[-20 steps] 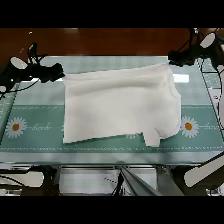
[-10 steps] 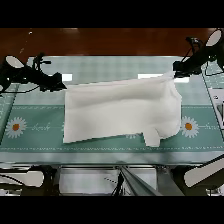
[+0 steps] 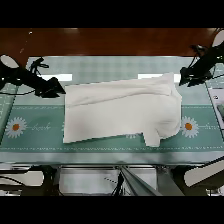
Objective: Fold the shirts.
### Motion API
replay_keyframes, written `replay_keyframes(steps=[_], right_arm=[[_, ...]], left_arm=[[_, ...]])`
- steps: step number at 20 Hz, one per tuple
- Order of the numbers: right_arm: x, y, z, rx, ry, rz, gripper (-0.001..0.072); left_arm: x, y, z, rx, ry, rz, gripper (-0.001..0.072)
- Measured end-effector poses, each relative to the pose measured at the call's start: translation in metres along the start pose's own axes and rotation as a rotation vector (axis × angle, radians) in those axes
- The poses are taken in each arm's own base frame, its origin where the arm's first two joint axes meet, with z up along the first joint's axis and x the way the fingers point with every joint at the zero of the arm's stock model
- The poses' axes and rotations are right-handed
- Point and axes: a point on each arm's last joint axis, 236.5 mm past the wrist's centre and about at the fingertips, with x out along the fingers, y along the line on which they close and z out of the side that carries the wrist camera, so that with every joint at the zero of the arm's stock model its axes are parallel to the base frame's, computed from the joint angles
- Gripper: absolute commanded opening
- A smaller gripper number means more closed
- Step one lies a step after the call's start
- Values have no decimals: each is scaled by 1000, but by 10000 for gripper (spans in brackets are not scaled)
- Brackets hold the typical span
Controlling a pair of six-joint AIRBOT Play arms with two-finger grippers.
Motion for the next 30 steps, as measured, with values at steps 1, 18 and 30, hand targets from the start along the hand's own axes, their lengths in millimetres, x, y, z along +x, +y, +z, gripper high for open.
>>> replay_keyframes(steps=[1,18,30], right_arm=[[-7,-10,-6,18,3,-10,461],[33,-32,-97,240,-70,342,460],[13,-29,-96,229,-166,324,460]], left_arm=[[-7,4,-9,3,17,10,465],[35,60,-204,-208,212,-112,472],[91,32,-197,-226,257,-164,28]])
